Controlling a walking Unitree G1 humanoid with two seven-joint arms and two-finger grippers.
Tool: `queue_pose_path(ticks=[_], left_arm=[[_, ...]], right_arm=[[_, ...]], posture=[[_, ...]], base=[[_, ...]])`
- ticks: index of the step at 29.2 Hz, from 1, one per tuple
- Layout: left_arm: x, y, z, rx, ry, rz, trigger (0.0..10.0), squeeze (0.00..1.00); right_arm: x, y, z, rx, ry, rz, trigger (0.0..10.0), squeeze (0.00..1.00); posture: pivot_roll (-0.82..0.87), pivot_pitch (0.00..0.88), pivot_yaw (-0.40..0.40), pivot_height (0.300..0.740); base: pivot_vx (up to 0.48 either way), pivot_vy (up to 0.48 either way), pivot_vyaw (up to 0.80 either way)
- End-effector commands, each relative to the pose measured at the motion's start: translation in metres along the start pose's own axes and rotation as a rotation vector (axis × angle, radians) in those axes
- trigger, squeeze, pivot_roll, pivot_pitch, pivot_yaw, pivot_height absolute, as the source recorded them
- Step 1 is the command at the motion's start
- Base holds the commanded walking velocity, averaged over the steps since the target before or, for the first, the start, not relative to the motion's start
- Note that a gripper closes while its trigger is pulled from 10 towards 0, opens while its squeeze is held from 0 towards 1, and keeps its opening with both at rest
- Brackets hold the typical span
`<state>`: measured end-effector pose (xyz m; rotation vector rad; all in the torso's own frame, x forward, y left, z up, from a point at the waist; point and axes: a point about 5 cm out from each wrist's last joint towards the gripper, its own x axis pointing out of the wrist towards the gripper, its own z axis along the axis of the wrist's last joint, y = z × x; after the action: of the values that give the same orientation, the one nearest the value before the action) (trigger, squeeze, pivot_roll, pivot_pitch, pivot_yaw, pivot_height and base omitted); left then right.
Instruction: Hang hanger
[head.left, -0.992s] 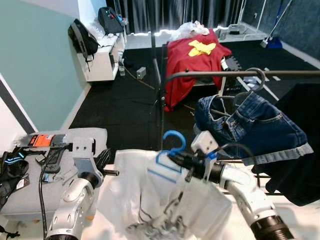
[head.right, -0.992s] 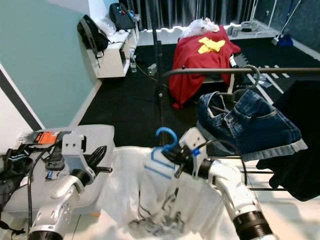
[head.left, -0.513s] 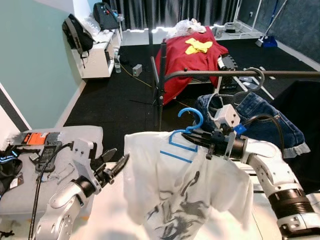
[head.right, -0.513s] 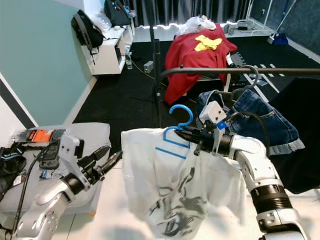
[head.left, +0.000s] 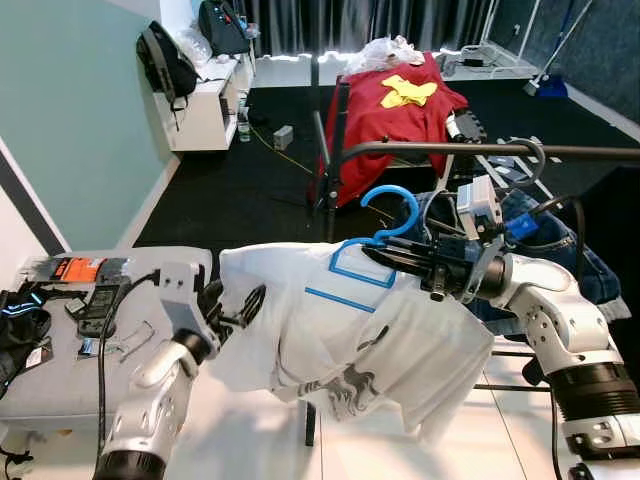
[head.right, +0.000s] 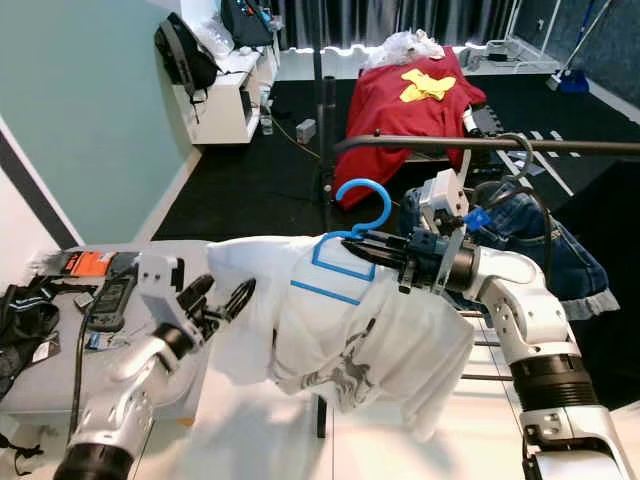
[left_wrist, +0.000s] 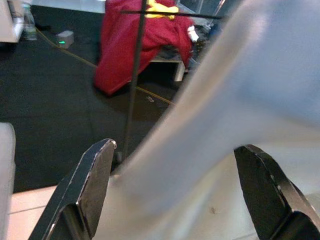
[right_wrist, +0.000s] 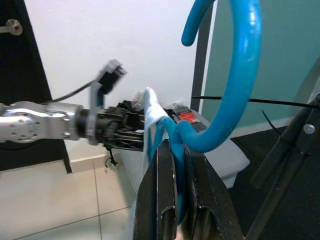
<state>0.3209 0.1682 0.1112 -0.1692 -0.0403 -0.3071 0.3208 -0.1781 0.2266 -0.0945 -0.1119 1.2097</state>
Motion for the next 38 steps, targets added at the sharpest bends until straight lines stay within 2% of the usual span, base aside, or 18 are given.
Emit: queue_pose_path(ticks=[1, 4, 7, 9, 10, 11, 15, 18, 19, 20, 21, 22, 28, 32, 35, 37, 38], left_arm=[[-0.001, 0.007, -0.006, -0.004, 0.014, 0.037, 10.0, 0.00], [0.003, 0.008, -0.004, -0.036, -0.005, 0.030, 10.0, 0.00], [0.006, 0.006, -0.002, -0.021, -0.008, 0.007, 10.0, 0.00], [0.005, 0.009, -0.004, 0.110, 0.022, -0.013, 10.0, 0.00], [0.005, 0.009, -0.004, 0.110, 0.022, -0.013, 10.0, 0.00], [0.003, 0.010, -0.004, 0.158, 0.031, -0.017, 10.0, 0.00], [-0.001, 0.023, -0.004, 0.131, 0.023, 0.007, 10.0, 0.00], [0.004, 0.022, -0.001, 0.091, -0.001, -0.012, 10.0, 0.00], [0.007, 0.019, 0.000, 0.081, -0.006, -0.036, 8.2, 0.00], [0.007, 0.019, 0.000, 0.081, -0.006, -0.036, 8.2, 0.00], [0.009, 0.016, 0.000, 0.077, -0.009, -0.055, 4.6, 0.00], [0.010, 0.014, 0.000, 0.070, -0.008, -0.071, 0.0, 0.00], [0.011, 0.016, 0.001, 0.071, -0.020, -0.059, 0.0, 0.00], [0.011, 0.023, 0.007, 0.093, -0.055, -0.019, 0.0, 0.00], [0.006, 0.037, 0.013, 0.164, -0.053, 0.041, 0.0, 0.00], [0.006, 0.037, 0.013, 0.164, -0.053, 0.041, 0.0, 0.00], [0.004, 0.042, 0.012, 0.202, -0.025, 0.070, 0.0, 0.00]], right_arm=[[0.000, 0.002, 0.011, -0.018, -0.039, 0.023, 0.0, 0.00], [-0.001, 0.002, 0.013, -0.019, -0.042, 0.023, 0.0, 0.00], [-0.002, 0.001, 0.013, -0.030, -0.039, 0.009, 0.0, 0.00], [-0.004, 0.001, 0.012, -0.031, -0.031, 0.009, 0.0, 0.00], [-0.004, 0.001, 0.012, -0.031, -0.031, 0.009, 0.0, 0.00], [-0.004, 0.001, 0.012, -0.031, -0.029, 0.011, 0.0, 0.00], [-0.007, 0.001, 0.015, -0.026, -0.043, 0.009, 0.0, 0.00], [-0.006, 0.002, 0.014, -0.020, -0.033, 0.022, 0.0, 0.00], [-0.006, 0.002, 0.013, -0.020, -0.026, 0.026, 0.0, 0.00], [-0.006, 0.002, 0.013, -0.020, -0.026, 0.026, 0.0, 0.00], [-0.006, 0.002, 0.012, -0.021, -0.021, 0.027, 0.0, 0.00], [-0.005, 0.002, 0.012, -0.022, -0.020, 0.025, 0.0, 0.00], [-0.005, 0.002, 0.011, -0.024, -0.019, 0.023, 0.0, 0.00], [-0.006, 0.003, 0.009, -0.025, -0.002, 0.020, 0.0, 0.00], [-0.009, 0.003, -0.002, -0.058, 0.071, -0.016, 0.0, 0.00], [-0.009, 0.003, -0.002, -0.058, 0.071, -0.016, 0.0, 0.00], [-0.010, 0.003, -0.006, -0.067, 0.088, -0.030, 0.0, 0.00]], posture=[[-0.07, 0.022, 0.013, 0.740], [-0.07, 0.021, 0.017, 0.740], [-0.07, 0.018, 0.021, 0.740], [-0.07, 0.018, 0.029, 0.740], [-0.07, 0.018, 0.029, 0.740], [-0.07, 0.018, 0.029, 0.740], [-0.06, 0.013, 0.028, 0.740], [-0.06, 0.010, 0.026, 0.740], [-0.06, 0.009, 0.028, 0.740], [-0.06, 0.009, 0.028, 0.740], [-0.06, 0.007, 0.030, 0.740], [-0.07, 0.007, 0.030, 0.740], [-0.07, 0.000, 0.034, 0.740], [-0.07, 0.000, 0.036, 0.740], [-0.07, 0.000, 0.042, 0.740], [-0.07, 0.000, 0.042, 0.740], [-0.07, 0.000, 0.041, 0.740]], base=[[0.000, 0.000, 0.00], [0.000, 0.000, 0.00], [0.000, 0.000, 0.00], [0.000, 0.000, 0.00], [0.000, 0.000, 0.00], [0.000, 0.000, 0.00], [0.000, 0.000, 0.00], [0.000, 0.000, 0.00], [0.000, 0.000, 0.00], [0.000, 0.000, 0.00], [0.000, 0.000, 0.00], [0.000, 0.000, 0.00], [0.000, 0.000, 0.00], [0.000, 0.000, 0.00], [0.000, 0.000, 0.00], [0.000, 0.000, 0.00], [0.000, 0.000, 0.00]])
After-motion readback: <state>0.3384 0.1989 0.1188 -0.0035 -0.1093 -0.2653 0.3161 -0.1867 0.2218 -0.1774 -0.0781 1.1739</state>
